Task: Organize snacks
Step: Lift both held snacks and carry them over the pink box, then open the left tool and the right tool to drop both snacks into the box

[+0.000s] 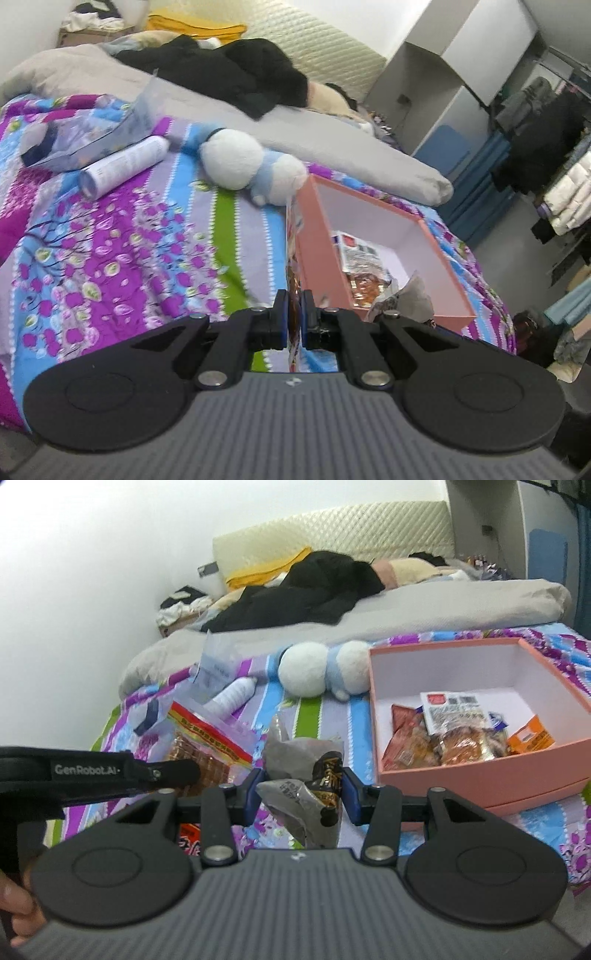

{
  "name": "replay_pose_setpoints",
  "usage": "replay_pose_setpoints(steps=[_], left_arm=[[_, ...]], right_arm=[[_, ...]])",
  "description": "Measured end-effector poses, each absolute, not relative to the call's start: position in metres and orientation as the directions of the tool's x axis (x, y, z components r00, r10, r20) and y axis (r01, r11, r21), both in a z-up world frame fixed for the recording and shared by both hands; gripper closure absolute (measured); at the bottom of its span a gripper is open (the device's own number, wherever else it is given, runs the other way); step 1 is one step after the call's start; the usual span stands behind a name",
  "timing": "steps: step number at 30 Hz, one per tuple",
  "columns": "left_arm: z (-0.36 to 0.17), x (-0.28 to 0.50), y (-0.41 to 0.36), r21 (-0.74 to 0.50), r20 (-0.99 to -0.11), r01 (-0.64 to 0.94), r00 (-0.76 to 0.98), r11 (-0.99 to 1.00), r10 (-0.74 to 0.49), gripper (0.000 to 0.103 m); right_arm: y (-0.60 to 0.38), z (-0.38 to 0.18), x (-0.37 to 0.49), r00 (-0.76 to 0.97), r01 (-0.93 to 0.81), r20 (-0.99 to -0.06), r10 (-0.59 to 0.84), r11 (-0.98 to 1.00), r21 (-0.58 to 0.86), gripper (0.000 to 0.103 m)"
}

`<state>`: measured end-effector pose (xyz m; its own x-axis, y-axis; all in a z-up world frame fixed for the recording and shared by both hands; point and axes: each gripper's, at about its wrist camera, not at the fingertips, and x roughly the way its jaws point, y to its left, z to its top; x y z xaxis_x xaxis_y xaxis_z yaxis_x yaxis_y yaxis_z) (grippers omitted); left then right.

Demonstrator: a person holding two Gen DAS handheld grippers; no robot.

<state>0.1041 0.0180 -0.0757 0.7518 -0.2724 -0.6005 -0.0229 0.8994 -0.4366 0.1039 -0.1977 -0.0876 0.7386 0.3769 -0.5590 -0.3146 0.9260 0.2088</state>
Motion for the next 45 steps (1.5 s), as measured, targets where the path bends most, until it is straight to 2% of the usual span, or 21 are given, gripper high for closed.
replay_pose_setpoints(steps=[18, 37, 45], left_arm=[[-0.073, 0.174, -0.060, -0.436, -0.576, 0.154, 0.709, 0.887, -0.406, 0.095], [-0.097, 0.310, -0.122, -0.421, -0.630, 0.194, 0.640, 0.886, -0.439, 0.095], [-0.119, 0.357, -0.142, -0.404, -0.669, 0.202, 0.599, 0.892, -0.439, 0.095]], right_arm=[[-0.279, -0.082, 0.128, 0.807, -0.133, -0.544, 0.230, 0.968, 0.214, 0.055], [-0.328, -0.101, 0.227, 0.797, -0.078, -0.570, 0.197, 0.971, 0.226, 0.055], [-0.342, -0.126, 0.271, 0.766, -0.064, -0.613, 0.193, 0.972, 0.226, 0.055]])
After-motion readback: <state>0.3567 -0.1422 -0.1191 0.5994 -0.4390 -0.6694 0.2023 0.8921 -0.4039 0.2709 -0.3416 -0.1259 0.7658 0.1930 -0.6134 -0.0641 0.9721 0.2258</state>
